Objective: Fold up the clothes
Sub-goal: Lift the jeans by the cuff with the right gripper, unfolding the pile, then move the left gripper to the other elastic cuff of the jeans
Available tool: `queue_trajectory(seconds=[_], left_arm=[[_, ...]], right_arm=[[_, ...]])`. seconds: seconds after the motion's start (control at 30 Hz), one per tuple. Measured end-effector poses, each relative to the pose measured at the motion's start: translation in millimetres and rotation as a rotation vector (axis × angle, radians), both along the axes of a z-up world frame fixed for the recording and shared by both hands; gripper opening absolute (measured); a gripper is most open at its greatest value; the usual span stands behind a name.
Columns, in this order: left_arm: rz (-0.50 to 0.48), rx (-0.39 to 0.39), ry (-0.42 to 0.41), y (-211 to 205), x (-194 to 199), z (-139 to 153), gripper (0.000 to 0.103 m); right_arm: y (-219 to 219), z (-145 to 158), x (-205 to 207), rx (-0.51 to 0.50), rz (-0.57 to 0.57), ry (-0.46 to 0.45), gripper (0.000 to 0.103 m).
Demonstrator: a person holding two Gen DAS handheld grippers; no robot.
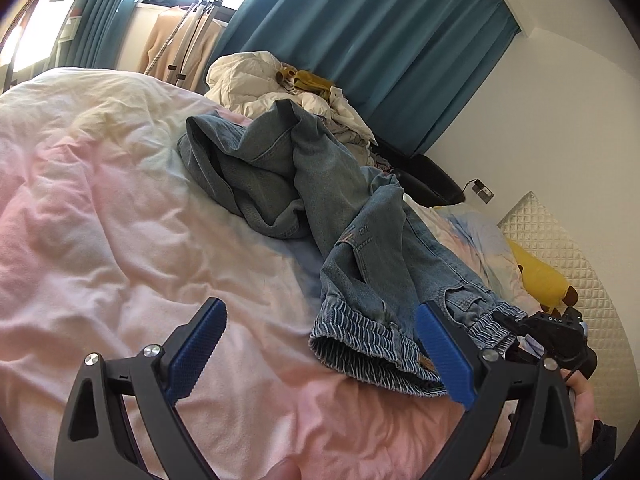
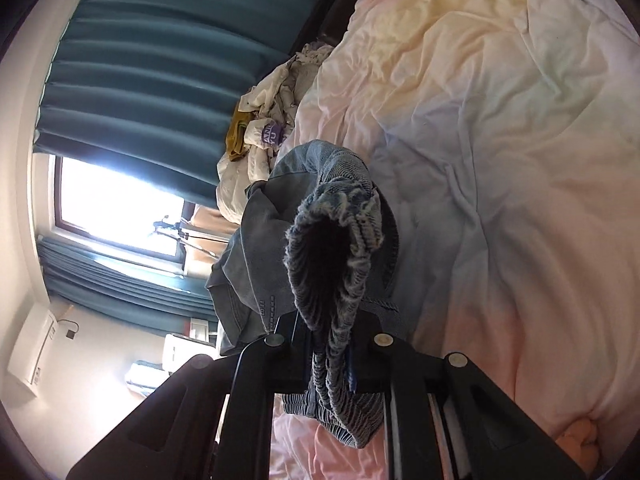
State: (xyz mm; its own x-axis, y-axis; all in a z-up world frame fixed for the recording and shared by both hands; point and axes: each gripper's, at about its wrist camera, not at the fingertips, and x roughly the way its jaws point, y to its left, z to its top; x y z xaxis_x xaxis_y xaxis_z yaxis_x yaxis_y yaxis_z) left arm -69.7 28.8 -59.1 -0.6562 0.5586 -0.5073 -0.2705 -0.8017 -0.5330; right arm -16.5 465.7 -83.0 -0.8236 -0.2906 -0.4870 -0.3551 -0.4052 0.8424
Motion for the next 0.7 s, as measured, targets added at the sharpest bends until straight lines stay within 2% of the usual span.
queue_trajectory(seconds=[0.2,0.33,0.43,0.6,0.67,0.7], left_arm=[[-0.06,0.064,-0.075,14,-25,-18,0.097],[-0.107,0.079,-0.123,27,-42,-30,0.097],[-0.133,0.083,-0.159,38,-55,-40,0.097],[-0.214,0.135,-0.221,58,-76,-59,0.096],[-0.252,0.15,-0.24,66,-80,-63,0.091],[-0.27,0.155,-0.248,70,-82,-65,0.083]], right_arm=[[7,-10,7,-0.003,-0.042,-0.056,0.015],[11,-17,9,-0.024,-0.057,-0.073,0.016],[14,-18,15,-0.008,-0.104,-0.093,0.016],[24,-24,21,-0.005,-0.187,-0.124,0.017],[25,-27,21,-0.009,-0.205,-0.129,0.017],[26,-29,20,-0.009,-0.212,-0.131,0.018]])
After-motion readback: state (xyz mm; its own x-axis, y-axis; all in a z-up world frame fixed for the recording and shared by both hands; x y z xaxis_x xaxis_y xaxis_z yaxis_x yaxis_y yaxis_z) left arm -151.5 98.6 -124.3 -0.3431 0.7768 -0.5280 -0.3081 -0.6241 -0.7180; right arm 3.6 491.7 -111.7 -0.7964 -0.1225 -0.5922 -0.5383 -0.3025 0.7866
